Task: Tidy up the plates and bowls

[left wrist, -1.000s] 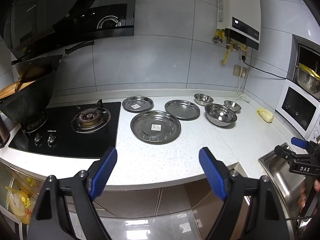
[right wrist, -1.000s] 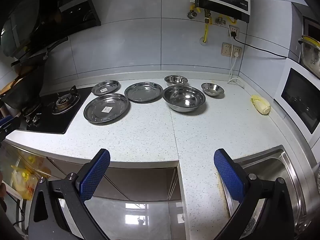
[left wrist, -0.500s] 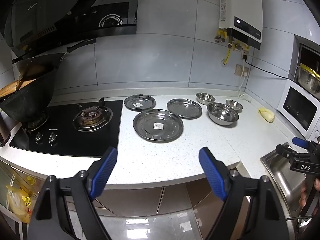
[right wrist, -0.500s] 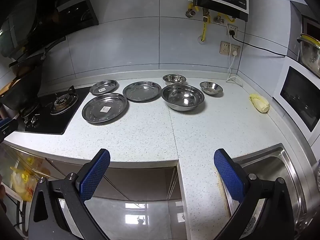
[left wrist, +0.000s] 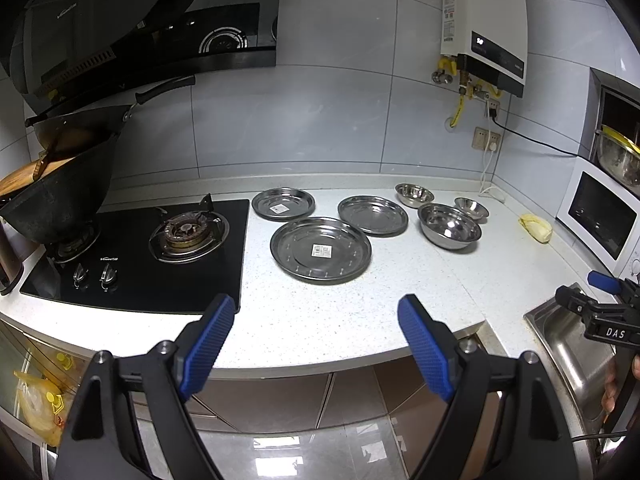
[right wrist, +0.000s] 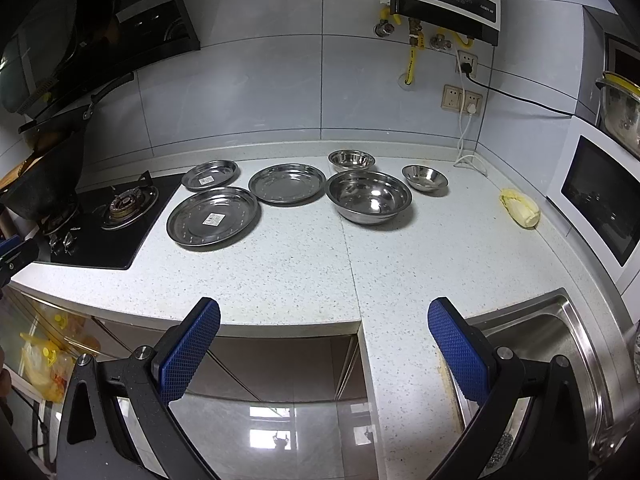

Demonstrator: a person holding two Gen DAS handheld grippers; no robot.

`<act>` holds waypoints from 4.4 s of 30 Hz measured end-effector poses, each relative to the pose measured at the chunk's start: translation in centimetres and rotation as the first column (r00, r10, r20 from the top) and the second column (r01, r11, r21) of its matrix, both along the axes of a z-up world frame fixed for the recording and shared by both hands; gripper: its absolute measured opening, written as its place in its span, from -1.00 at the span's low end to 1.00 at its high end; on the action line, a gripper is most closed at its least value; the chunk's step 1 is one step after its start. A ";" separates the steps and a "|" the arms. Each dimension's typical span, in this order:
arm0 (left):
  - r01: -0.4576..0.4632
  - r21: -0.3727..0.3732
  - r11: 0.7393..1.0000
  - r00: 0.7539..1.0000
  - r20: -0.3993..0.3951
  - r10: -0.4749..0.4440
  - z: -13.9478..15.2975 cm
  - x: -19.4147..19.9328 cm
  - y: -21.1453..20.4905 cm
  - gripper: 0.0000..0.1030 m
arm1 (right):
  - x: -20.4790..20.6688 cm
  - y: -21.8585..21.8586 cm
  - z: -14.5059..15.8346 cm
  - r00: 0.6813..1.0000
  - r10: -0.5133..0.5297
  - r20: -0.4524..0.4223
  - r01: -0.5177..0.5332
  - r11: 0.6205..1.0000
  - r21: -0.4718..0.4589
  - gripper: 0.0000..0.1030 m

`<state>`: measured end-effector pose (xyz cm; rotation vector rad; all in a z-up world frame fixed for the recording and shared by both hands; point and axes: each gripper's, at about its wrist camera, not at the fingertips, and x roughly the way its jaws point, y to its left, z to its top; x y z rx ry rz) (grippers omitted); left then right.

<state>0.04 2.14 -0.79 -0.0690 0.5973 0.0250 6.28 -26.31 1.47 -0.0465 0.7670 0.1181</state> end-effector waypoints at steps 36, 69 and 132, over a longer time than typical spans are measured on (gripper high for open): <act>-0.012 0.004 1.000 1.000 0.001 0.012 0.2 0.6 -0.9 0.62 | 0.4 -0.1 -0.1 1.000 0.027 -0.004 -0.027 1.000 0.008 0.98; -0.088 0.042 0.995 0.996 -0.020 0.089 1.9 4.9 -5.9 0.62 | 6.5 2.3 1.9 0.961 0.264 0.080 -0.271 0.958 0.098 0.99; -0.220 -0.262 0.940 0.806 -0.592 0.023 -20.3 41.4 9.5 0.58 | 36.0 14.5 -20.3 0.754 0.443 -0.486 -0.268 0.882 0.388 -0.47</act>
